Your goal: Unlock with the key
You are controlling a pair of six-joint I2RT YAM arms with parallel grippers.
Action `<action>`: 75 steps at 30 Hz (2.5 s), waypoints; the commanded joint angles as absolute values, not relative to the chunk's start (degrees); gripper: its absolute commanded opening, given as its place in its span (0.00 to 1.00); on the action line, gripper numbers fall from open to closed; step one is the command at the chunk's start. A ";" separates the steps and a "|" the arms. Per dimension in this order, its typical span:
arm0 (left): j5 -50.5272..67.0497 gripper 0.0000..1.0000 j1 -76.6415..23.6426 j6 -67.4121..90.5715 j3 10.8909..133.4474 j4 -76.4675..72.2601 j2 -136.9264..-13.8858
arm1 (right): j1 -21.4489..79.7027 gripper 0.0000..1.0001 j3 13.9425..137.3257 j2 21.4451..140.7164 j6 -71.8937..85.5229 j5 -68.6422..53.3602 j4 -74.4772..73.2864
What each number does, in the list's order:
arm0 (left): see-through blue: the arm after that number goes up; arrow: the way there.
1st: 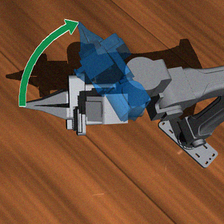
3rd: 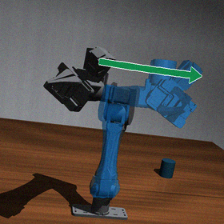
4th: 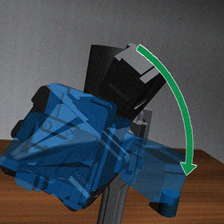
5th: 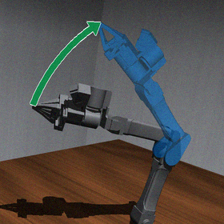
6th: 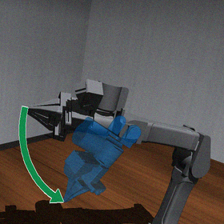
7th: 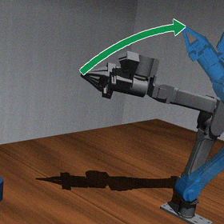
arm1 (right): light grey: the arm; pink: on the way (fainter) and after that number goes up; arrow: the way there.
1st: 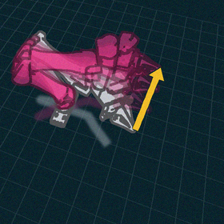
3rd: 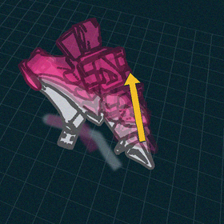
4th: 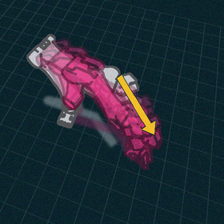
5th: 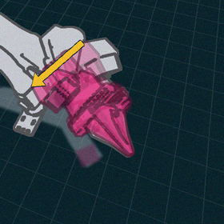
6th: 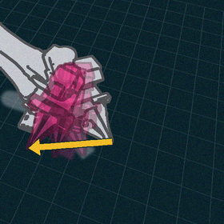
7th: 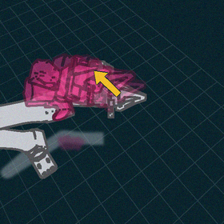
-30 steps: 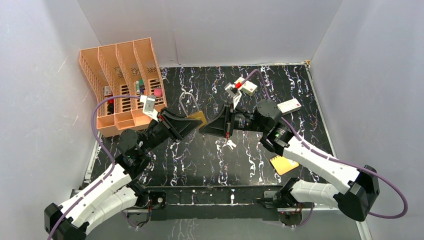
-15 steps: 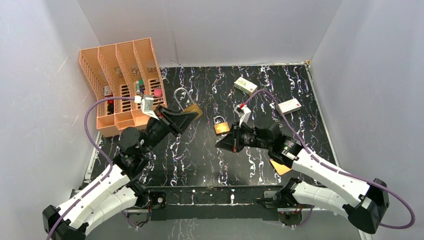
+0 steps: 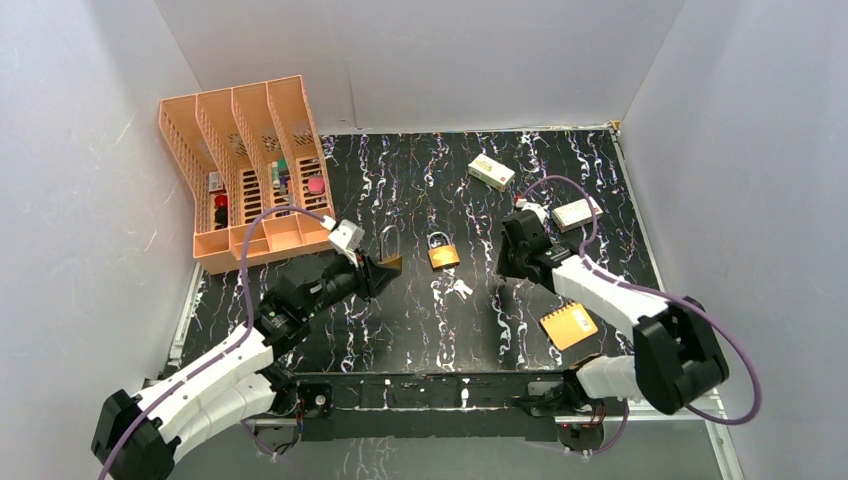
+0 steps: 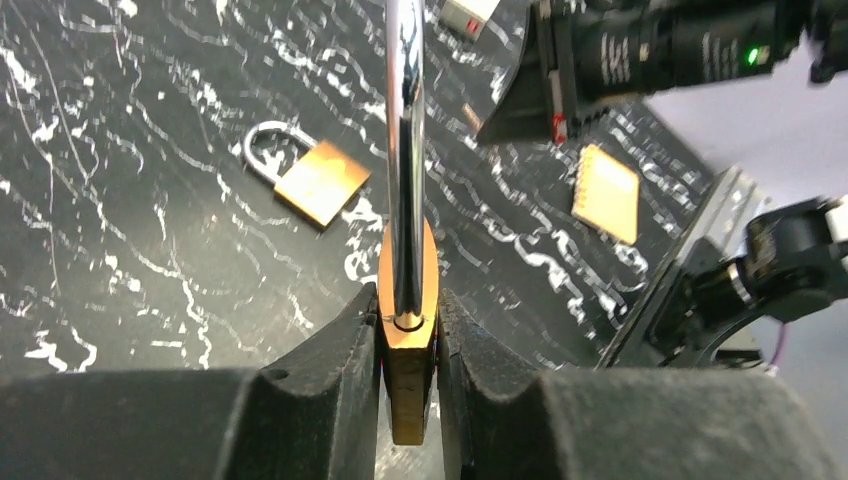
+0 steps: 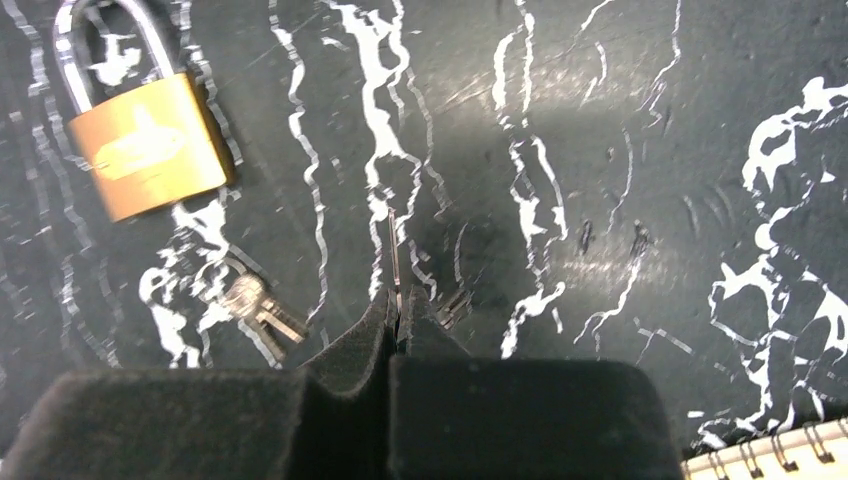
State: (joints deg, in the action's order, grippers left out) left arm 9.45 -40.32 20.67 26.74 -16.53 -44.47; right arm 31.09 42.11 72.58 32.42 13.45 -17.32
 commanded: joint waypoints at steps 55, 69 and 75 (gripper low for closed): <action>13.63 0.00 -40.61 24.34 20.02 -14.00 -28.47 | 47.20 0.48 66.00 85.77 13.81 6.85 -14.89; 43.59 0.00 -40.61 17.46 28.13 -15.46 -35.53 | 47.11 0.54 71.76 65.94 -1.52 -31.98 -23.80; 47.10 0.00 -40.60 18.39 29.99 -17.40 -36.42 | 47.09 0.54 72.50 66.96 -0.44 -40.58 -24.25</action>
